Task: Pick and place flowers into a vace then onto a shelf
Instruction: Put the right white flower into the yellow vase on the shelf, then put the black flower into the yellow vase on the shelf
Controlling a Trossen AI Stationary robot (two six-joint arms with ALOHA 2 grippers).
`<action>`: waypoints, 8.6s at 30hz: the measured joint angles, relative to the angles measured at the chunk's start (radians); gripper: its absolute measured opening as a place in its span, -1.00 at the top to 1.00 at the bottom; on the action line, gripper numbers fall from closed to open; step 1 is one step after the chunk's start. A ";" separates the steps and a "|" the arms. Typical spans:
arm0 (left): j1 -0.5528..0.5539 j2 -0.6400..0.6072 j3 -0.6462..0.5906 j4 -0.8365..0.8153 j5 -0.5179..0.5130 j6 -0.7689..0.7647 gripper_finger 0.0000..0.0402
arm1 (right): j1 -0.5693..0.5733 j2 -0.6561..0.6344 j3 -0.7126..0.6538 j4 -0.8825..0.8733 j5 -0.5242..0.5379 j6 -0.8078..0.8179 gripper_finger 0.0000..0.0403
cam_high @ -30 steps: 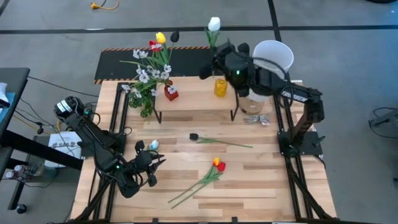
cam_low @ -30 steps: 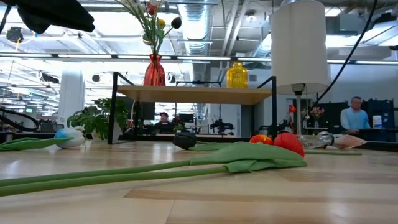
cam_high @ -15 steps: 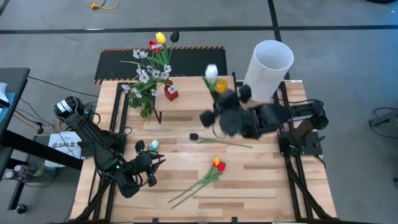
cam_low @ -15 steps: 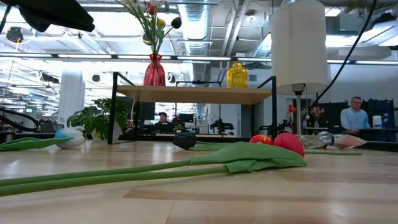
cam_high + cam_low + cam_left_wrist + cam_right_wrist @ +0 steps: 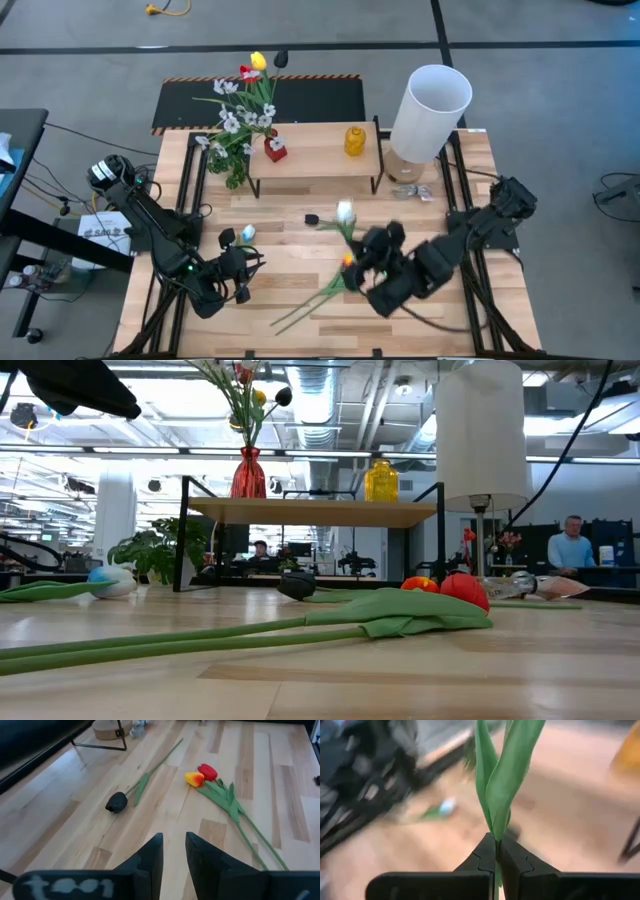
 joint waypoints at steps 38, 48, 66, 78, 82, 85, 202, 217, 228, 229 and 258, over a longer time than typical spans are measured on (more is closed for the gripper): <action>0.000 0.000 0.000 0.028 0.039 -0.017 0.65 | -0.308 0.020 -0.180 1.965 0.229 -1.838 1.00; 0.000 0.000 0.000 0.027 0.013 -0.036 0.65 | -0.439 0.019 -0.416 2.546 0.351 -2.090 1.00; 0.000 0.000 0.000 0.027 -0.008 -0.051 0.65 | -0.624 0.008 -0.313 2.337 0.422 -2.245 1.00; 0.000 0.000 0.000 0.027 -0.012 -0.054 0.65 | -0.692 0.008 -0.312 2.214 0.406 -2.124 1.00; 0.000 0.000 0.000 0.027 -0.011 -0.054 0.65 | -0.699 0.008 -0.312 2.081 0.400 -2.026 1.00; 0.000 0.000 0.000 0.027 -0.011 -0.054 0.65 | -0.709 0.009 -0.312 1.966 0.387 -1.930 1.00; 0.000 0.000 0.000 0.019 0.100 -0.065 0.65 | -0.425 0.032 -0.323 0.262 -0.694 -0.746 0.62; 0.000 0.000 0.000 0.006 0.110 -0.083 0.65 | -0.479 0.220 -0.346 0.317 -0.692 -0.923 -0.08; 0.000 0.000 0.000 0.001 0.126 -0.097 0.65 | -0.505 0.275 -0.338 0.315 -0.684 -0.924 0.09; 0.000 0.000 0.000 0.000 0.126 -0.098 0.65 | -0.509 0.275 -0.338 0.317 -0.688 -0.924 0.11; 0.000 0.000 0.000 0.000 0.126 -0.098 0.65 | -0.522 0.277 -0.243 0.233 -0.962 -0.967 0.97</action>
